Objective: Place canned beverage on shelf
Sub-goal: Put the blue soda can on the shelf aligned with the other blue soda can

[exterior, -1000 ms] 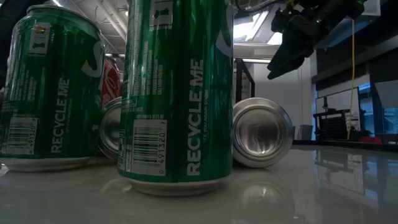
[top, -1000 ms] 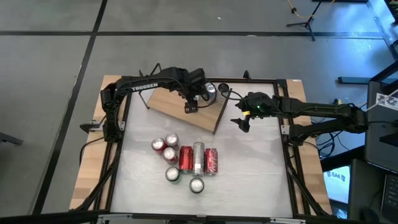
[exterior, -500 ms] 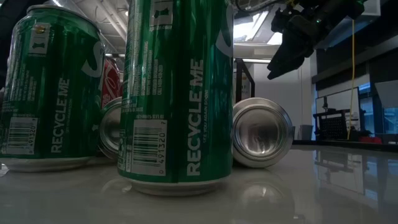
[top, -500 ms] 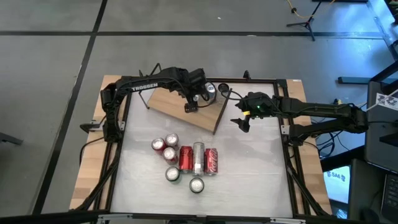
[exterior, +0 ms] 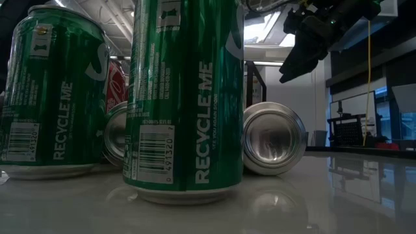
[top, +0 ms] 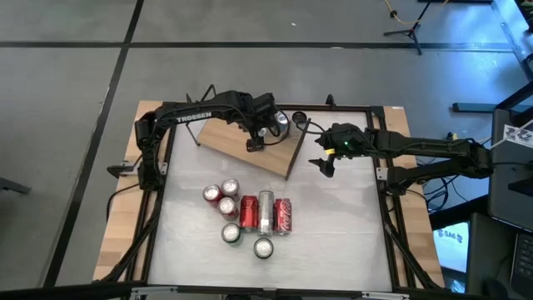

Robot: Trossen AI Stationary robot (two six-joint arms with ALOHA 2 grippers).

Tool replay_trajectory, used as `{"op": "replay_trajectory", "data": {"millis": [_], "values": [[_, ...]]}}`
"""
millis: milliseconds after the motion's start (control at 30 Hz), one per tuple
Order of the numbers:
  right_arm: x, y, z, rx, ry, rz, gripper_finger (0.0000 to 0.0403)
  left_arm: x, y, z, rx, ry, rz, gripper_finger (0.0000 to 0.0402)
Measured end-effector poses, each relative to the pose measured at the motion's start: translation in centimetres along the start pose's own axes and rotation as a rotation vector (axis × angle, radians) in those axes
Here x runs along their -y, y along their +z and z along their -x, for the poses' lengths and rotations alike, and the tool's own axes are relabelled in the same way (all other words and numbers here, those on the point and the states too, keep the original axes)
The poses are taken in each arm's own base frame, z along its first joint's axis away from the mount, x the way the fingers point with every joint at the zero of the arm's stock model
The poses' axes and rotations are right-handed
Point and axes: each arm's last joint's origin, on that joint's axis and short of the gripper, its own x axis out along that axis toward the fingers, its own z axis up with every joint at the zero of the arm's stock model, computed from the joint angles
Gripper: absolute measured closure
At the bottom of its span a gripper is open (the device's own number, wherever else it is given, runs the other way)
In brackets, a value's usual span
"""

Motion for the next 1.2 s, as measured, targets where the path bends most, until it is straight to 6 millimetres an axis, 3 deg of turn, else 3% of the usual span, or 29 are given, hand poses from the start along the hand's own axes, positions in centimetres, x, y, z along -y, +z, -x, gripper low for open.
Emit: {"op": "replay_trajectory", "data": {"millis": [700,1200], "values": [[0.01,0.00,0.00,0.000,0.000,0.000,0.0022,0.86,0.38,0.14,0.025,-0.003,-0.016,0.0060],[0.01,0.00,0.01,0.000,0.000,0.000,0.0022,0.80,0.65,0.16,0.057,-0.012,-0.006,0.0192]]}}
